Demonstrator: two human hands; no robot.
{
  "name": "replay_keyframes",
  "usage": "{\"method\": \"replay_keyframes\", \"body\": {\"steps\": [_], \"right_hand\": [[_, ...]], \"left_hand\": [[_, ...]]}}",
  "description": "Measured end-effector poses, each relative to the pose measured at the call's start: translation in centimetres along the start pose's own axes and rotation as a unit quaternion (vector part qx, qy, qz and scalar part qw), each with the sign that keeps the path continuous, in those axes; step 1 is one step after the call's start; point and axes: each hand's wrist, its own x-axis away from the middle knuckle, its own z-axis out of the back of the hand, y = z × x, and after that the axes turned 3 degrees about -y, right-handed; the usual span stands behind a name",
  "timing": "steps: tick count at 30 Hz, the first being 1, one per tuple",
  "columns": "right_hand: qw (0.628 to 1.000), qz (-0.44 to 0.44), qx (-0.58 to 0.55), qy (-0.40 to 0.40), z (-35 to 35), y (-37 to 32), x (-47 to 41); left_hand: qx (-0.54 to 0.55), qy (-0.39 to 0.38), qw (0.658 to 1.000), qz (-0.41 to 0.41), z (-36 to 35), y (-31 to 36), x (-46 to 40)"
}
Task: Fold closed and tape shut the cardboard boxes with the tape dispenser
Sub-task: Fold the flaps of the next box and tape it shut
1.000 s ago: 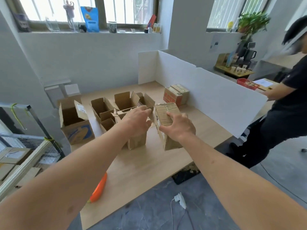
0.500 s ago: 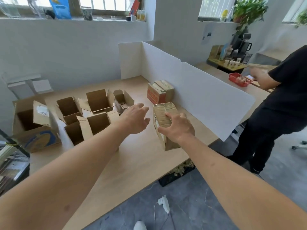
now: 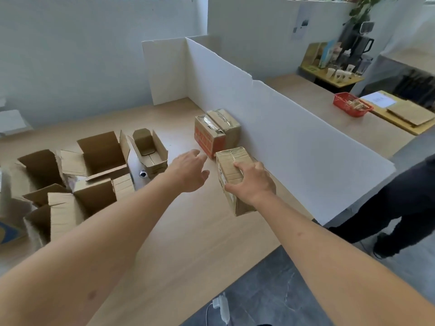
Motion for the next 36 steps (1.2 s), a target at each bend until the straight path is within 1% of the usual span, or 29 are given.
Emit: {"method": "replay_keyframes", "body": {"steps": [2,7,10,13,18,25,31,36], "right_hand": [[1.000,0.001,-0.002,-0.003,0.4,1.2,-2.7],[0.999,0.014,0.005,-0.038,0.6,5.2,-9.6],[0.998,0.041,0.002,-0.046,0.8,7.9,-14.7],[0.995,0.066,0.010,-0.072,0.9,10.4,-19.4],[0.992,0.079,0.016,-0.097,0.7,13.5,-25.1],[0.990,0.069,-0.001,-0.120,-1.4,14.9,-29.5],[0.988,0.081,0.005,-0.132,-4.0,14.8,-32.3],[0.990,0.077,0.004,-0.117,-6.3,14.7,-35.5]], "left_hand": [[0.001,0.001,1.000,0.005,-0.2,0.7,-2.7],[0.007,-0.015,0.999,0.031,-2.1,3.5,-9.3],[0.019,-0.012,0.997,0.071,-3.6,5.1,-13.3],[0.034,-0.025,0.992,0.115,-5.5,7.0,-16.6],[0.056,-0.040,0.983,0.168,-7.0,9.5,-21.0],[0.063,-0.049,0.975,0.209,-8.1,10.3,-24.9],[0.080,-0.054,0.971,0.219,-10.3,8.9,-27.0],[0.080,-0.072,0.970,0.216,-12.7,7.3,-29.2]]}}
